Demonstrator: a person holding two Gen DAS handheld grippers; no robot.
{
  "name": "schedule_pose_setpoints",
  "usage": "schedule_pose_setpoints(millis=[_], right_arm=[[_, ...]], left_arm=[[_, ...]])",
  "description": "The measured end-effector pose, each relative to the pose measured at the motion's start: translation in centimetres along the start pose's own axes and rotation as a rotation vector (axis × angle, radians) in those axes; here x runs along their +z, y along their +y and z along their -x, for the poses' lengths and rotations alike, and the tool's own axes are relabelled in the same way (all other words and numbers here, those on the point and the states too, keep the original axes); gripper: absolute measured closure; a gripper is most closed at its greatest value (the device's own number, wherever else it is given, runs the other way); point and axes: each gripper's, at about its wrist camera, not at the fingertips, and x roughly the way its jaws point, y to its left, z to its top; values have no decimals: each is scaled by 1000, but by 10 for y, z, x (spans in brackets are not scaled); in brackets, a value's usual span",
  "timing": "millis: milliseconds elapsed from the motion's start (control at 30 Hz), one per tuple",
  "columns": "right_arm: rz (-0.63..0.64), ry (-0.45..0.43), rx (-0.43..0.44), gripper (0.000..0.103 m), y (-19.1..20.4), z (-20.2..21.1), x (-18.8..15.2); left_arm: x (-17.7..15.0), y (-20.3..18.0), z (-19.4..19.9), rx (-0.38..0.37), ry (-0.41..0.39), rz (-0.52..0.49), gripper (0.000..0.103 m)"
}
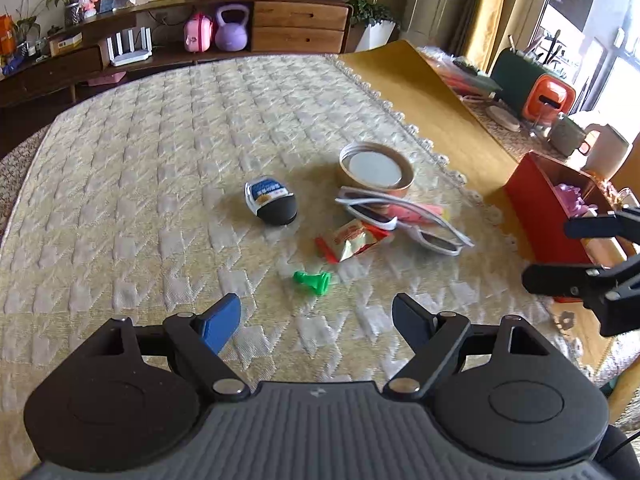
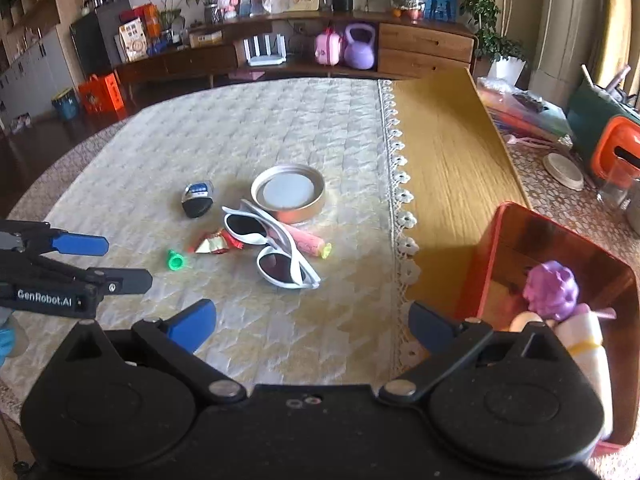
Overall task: Organize rigid objects
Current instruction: 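Lift both tools away from the red tin toward the table, then grasp the green plastic peg with the left tool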
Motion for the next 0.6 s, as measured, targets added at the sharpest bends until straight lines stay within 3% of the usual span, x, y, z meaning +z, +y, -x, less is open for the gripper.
schedule_pose_setpoints(millis=[233, 600], right_arm=[[-15, 34, 8, 5, 6, -34, 14], [-33, 57, 19, 18, 16, -71, 27]], left_arm=[[-3, 6, -23, 21, 21, 5, 20], [-2, 1, -38, 41, -26, -39, 20]])
